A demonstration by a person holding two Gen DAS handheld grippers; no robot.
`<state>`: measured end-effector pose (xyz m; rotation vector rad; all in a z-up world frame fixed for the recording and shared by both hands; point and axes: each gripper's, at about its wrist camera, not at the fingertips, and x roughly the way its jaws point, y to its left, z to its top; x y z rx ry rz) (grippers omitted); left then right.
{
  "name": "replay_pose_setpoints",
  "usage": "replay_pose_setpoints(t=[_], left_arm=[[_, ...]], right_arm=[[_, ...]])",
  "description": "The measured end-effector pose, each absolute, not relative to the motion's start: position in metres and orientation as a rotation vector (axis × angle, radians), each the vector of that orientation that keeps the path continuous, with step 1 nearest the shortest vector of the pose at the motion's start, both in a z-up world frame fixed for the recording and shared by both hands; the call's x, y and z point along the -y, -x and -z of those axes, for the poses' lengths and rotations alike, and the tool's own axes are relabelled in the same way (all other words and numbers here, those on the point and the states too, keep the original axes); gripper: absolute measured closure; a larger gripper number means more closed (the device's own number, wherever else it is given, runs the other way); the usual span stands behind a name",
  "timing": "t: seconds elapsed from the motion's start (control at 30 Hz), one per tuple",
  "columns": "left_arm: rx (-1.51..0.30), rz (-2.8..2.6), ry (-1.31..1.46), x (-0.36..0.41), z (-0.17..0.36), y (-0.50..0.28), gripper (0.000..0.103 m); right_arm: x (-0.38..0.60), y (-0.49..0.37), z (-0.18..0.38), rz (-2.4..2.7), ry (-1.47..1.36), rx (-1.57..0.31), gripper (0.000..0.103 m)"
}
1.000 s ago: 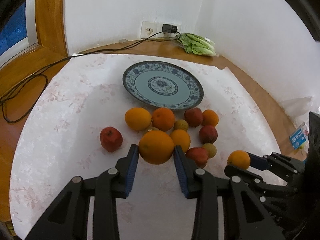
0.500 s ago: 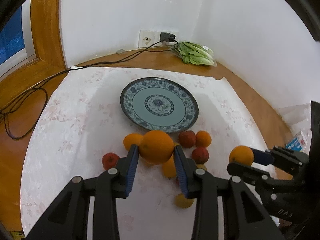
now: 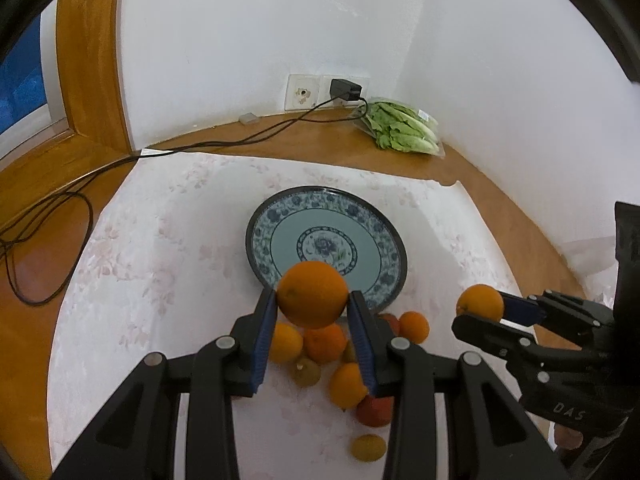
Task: Organize fruits
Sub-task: 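Carry the orange in the left gripper onto the blue-and-white plate while the right gripper carries its orange there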
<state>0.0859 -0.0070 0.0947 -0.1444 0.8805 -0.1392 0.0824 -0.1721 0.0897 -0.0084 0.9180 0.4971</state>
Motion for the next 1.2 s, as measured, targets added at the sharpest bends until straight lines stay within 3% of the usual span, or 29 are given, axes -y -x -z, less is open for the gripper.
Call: replay_pose_setpoints(t=[1.2], left_arm=[[-0.999,0.096,0.112,0.009,-0.034,-0.177,0.065]], right_arm=[[0.145,-0.179,-0.032,-0.516,0.001,-1.015,0.066]])
